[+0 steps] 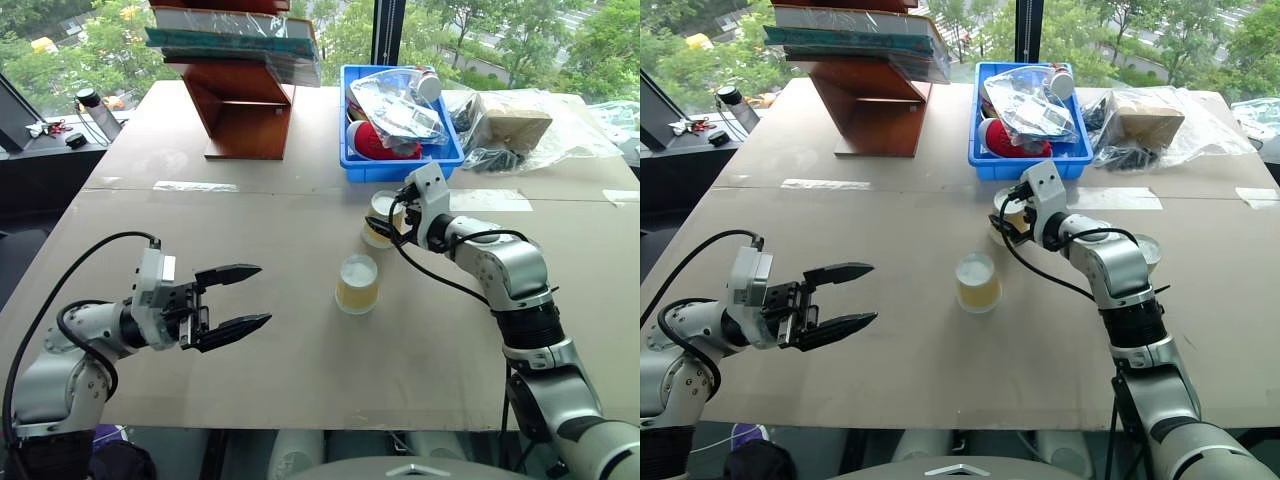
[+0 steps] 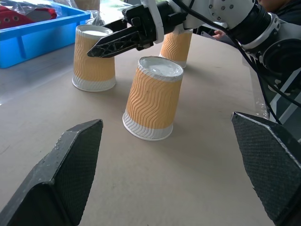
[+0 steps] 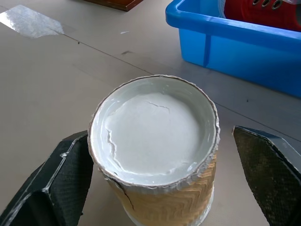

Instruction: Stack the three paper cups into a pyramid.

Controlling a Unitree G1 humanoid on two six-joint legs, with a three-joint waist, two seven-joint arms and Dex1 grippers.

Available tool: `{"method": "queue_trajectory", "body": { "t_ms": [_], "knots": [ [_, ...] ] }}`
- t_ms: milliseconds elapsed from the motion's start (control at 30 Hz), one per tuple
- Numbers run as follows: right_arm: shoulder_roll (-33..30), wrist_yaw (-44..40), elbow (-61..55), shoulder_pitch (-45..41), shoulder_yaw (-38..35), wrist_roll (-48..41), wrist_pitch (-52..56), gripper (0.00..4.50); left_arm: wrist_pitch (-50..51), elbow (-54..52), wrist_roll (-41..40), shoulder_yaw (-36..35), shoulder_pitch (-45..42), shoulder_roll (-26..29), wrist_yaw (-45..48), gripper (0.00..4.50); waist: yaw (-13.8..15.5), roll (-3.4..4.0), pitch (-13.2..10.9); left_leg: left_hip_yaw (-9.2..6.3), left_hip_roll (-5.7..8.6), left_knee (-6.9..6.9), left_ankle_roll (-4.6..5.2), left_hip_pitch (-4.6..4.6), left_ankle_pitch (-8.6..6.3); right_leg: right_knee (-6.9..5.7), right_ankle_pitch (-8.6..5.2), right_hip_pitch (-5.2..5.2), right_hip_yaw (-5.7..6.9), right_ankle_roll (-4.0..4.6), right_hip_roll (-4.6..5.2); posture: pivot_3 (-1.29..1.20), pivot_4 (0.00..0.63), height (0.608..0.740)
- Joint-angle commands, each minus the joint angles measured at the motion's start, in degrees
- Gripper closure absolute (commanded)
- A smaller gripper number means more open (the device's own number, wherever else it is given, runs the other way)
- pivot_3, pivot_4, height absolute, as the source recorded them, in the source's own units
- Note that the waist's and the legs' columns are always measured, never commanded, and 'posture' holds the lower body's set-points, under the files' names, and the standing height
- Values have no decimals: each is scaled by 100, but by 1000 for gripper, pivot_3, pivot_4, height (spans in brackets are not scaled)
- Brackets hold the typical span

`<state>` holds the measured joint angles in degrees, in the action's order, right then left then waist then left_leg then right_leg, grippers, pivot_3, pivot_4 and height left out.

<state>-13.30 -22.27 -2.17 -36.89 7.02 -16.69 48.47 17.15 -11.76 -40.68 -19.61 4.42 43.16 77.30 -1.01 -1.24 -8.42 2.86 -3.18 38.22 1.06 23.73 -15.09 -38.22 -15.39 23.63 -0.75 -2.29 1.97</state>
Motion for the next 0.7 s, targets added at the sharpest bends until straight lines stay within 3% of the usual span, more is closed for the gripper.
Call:
{"method": "queue_trajectory", "body": {
  "t_ms": [33,100,133,267,433,633,700],
  "knots": [
    [-51,-87,-121,-11,-6,64,-197,1371,-19,-181,-117,-35,-22,26,-5,0,-2,0,0,0,0,0,0,0,0,0,0,0,0,0,0,0,150,740],
    [-82,-131,-166,0,-5,87,-225,2179,-19,-163,-106,-7,-54,20,-8,0,-1,0,0,0,0,0,0,0,0,0,0,0,0,0,0,0,150,740],
    [-115,-166,-200,6,11,110,-256,2257,-19,-154,-101,7,-73,16,-11,0,0,0,0,0,0,0,0,0,0,0,0,0,0,0,0,0,150,740],
    [-238,-245,-496,-24,-166,-3,-211,2257,-25,-109,-81,61,-157,0,-16,0,3,2,-1,0,0,0,0,0,0,0,0,0,0,0,0,0,150,740],
    [-848,-443,-1773,-78,-789,-604,538,2257,13,-118,-117,177,-267,-10,12,0,29,15,-10,-1,0,0,0,3,0,1,0,0,1,0,2,0,150,740],
    [-2437,-1151,-4382,1160,-2183,-2157,2124,2257,79,31,-125,363,-589,7,113,0,95,15,-9,-12,-2,-7,0,10,0,18,0,-6,16,-1,4,0,150,740],
    [-2678,-1268,-4884,1648,-2565,-2635,2370,2257,78,93,-108,394,-629,26,182,0,70,14,-9,-11,0,-7,1,8,-1,22,0,-9,13,-1,4,0,150,740]
  ]
}}
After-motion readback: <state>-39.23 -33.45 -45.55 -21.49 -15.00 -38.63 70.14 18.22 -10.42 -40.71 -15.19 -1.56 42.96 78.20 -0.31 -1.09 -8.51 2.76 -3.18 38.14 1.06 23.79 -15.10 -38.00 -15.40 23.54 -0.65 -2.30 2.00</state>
